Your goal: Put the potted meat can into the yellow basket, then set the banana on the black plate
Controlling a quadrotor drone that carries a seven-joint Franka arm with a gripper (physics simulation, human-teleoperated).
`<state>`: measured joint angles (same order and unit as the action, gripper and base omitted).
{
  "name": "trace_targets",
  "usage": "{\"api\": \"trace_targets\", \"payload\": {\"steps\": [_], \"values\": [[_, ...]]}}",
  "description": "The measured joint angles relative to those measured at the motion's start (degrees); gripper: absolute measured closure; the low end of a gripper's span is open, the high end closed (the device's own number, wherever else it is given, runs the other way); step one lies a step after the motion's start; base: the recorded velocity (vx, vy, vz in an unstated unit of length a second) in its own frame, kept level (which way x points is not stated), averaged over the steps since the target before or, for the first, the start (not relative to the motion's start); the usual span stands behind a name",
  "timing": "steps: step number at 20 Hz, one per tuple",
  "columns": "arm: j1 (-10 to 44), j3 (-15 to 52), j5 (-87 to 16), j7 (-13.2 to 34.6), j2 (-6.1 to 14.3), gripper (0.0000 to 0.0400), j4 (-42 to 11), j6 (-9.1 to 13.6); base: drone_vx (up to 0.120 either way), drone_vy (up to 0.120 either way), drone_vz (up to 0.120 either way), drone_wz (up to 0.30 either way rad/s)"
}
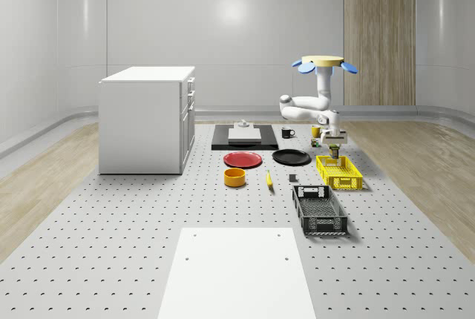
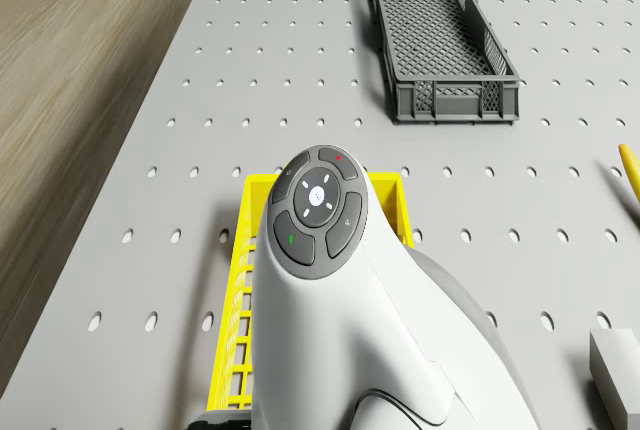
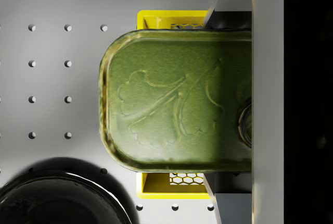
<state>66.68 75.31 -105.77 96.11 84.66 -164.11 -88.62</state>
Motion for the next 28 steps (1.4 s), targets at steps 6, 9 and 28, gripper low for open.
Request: {"api": "trace_targets", "payload": {"steps": [6, 9, 28], "values": [[0.1, 0.0, 0.1, 0.1, 0.3, 0.0109, 0.0, -0.3, 0.12, 0.0, -0.093, 0.0], [0.1, 0.1, 0.2, 0.1, 0.4, 0.0109, 0.0, -0.4, 0.12, 0.0, -0.12, 0.0], [0.6, -3.9, -3.3, 0.1, 1.1, 0.0027, 1.0, -2.5, 0.025, 0.0, -0.006, 0.0]]}}
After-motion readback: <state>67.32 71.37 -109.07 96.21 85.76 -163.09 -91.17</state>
